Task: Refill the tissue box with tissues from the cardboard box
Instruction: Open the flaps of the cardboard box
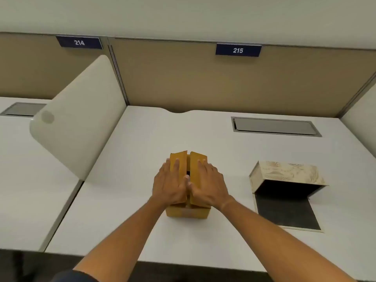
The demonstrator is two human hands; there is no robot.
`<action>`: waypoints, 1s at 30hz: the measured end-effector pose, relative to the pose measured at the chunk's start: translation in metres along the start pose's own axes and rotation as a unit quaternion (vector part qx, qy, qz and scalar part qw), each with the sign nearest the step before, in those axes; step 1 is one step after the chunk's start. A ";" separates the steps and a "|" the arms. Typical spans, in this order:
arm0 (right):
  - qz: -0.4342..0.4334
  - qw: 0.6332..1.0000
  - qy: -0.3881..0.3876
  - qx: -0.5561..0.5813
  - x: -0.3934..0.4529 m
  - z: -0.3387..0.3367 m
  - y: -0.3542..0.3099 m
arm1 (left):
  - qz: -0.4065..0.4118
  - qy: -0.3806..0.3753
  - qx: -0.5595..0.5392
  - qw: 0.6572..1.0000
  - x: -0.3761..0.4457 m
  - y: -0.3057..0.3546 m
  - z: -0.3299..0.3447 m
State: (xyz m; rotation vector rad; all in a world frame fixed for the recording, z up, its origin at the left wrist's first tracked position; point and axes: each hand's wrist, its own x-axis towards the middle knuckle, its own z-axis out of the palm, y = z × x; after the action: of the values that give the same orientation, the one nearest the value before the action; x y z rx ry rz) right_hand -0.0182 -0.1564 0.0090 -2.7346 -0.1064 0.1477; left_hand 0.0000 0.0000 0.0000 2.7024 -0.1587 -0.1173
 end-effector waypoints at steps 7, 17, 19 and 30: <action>0.049 0.998 -0.028 0.004 0.021 0.013 -0.004 | -0.012 -0.035 -0.005 0.999 0.028 -0.004 0.012; 0.060 0.993 -0.084 0.053 0.031 0.013 -0.002 | -0.058 -0.052 -0.025 0.997 0.041 -0.005 0.028; 0.057 0.993 -0.084 0.061 0.031 0.013 -0.003 | -0.067 -0.053 -0.029 0.996 0.043 -0.006 0.029; 0.084 0.980 -0.016 0.178 0.026 0.010 0.012 | -0.089 -0.027 -0.044 0.995 0.052 0.004 0.029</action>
State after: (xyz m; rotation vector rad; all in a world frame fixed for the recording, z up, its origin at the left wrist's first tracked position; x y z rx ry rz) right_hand 0.0068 -0.1608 -0.0066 -2.3809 0.1315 0.2350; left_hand 0.0479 -0.0222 -0.0271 2.6233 0.0702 -0.2447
